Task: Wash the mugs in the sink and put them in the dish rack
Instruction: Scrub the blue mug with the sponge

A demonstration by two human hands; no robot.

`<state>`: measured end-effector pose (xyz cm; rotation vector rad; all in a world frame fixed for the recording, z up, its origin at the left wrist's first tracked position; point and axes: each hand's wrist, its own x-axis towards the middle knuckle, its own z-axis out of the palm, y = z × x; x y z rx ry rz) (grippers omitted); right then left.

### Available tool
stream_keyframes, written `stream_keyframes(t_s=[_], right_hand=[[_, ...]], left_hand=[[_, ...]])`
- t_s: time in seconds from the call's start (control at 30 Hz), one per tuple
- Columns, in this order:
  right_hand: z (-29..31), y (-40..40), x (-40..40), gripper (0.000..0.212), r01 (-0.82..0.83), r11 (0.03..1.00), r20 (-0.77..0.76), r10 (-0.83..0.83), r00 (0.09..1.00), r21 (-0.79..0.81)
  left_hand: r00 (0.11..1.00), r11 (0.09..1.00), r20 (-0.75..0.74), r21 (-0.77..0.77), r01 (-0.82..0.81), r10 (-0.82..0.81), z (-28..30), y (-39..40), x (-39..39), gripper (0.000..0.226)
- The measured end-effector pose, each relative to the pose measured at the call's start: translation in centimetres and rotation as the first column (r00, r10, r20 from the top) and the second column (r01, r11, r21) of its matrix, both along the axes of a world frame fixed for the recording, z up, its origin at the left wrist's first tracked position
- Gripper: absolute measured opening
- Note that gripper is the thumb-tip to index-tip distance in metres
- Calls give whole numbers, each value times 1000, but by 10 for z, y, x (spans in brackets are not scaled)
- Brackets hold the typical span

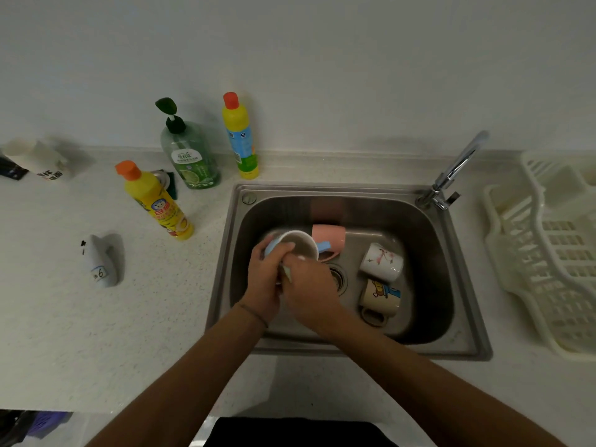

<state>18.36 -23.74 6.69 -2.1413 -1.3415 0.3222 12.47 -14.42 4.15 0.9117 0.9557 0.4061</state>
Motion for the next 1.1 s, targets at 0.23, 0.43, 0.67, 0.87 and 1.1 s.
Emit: stream_keyframes(t_s=[0.23, 0.43, 0.67, 0.87, 1.1], right_hand=[[22, -11, 13, 43, -179, 927, 10, 193, 981, -328], [11, -20, 15, 48, -258, 904, 77, 300, 951, -340], [4, -10, 0, 39, -153, 965, -79, 139, 987, -213], [25, -24, 22, 45, -263, 936, 124, 297, 947, -234], [44, -23, 37, 27, -268, 908, -59, 263, 963, -321]], left_hand=[[995, 988, -61, 128, 88, -81, 0, 7, -11, 53], [978, 965, -105, 173, 196, -180, -3, 19, -17, 58], [989, 975, -89, 178, 135, -121, -2, 10, -12, 52], [881, 883, -76, -7, 469, -468, 12, 22, -24, 50], [567, 430, -459, 373, 822, -684, 12, 47, -34, 72]])
